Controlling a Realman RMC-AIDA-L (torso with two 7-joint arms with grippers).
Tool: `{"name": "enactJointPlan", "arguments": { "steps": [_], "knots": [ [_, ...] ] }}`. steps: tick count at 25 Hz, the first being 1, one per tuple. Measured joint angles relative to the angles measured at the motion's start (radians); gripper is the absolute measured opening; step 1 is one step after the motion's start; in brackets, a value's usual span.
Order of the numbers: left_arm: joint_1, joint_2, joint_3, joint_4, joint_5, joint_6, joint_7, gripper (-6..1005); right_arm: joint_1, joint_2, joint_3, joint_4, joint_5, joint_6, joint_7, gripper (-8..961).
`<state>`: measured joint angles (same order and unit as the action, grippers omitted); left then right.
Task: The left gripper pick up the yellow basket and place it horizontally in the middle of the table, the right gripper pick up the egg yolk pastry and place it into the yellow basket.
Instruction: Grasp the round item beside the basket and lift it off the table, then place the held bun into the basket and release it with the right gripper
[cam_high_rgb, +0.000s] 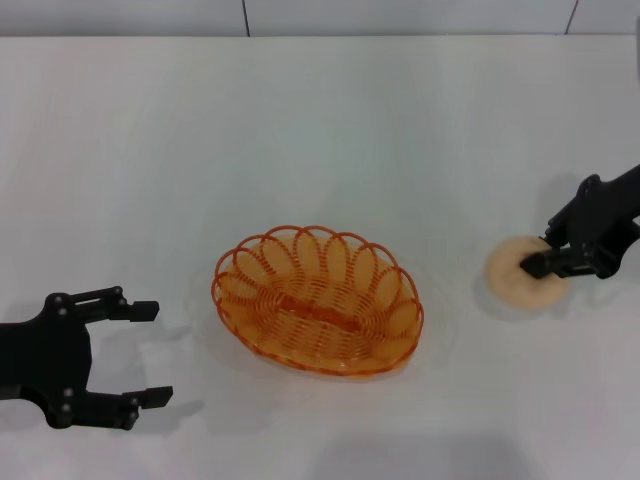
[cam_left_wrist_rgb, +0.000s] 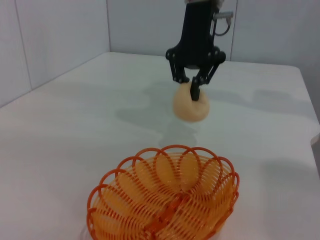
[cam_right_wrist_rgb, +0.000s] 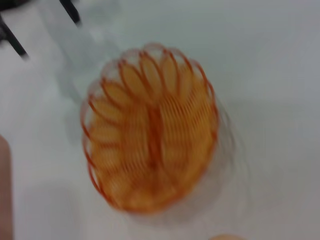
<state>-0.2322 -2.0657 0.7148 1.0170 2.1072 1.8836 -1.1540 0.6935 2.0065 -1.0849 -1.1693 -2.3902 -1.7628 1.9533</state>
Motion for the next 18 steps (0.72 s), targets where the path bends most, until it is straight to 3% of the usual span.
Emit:
{"name": "enactJointPlan", "arguments": {
  "steps": [6,11,12,18],
  "knots": [
    [-0.002,0.000,0.000,0.004,0.001,0.005,-0.015,873,0.002,0.009,-0.007,-0.022,0.187,-0.011,0.010,121],
    [0.006,0.000,-0.001,0.024,0.000,0.011,-0.029,873,-0.007,0.014,-0.096,-0.012,0.316,0.053,0.007,84],
    [0.007,0.000,-0.001,0.026,-0.001,0.014,-0.030,873,-0.026,0.014,-0.176,-0.011,0.364,0.128,-0.005,81],
    [0.008,0.005,-0.003,0.026,-0.005,0.019,-0.037,874,-0.057,0.016,-0.385,-0.001,0.421,0.327,-0.016,58]
  ]
}}
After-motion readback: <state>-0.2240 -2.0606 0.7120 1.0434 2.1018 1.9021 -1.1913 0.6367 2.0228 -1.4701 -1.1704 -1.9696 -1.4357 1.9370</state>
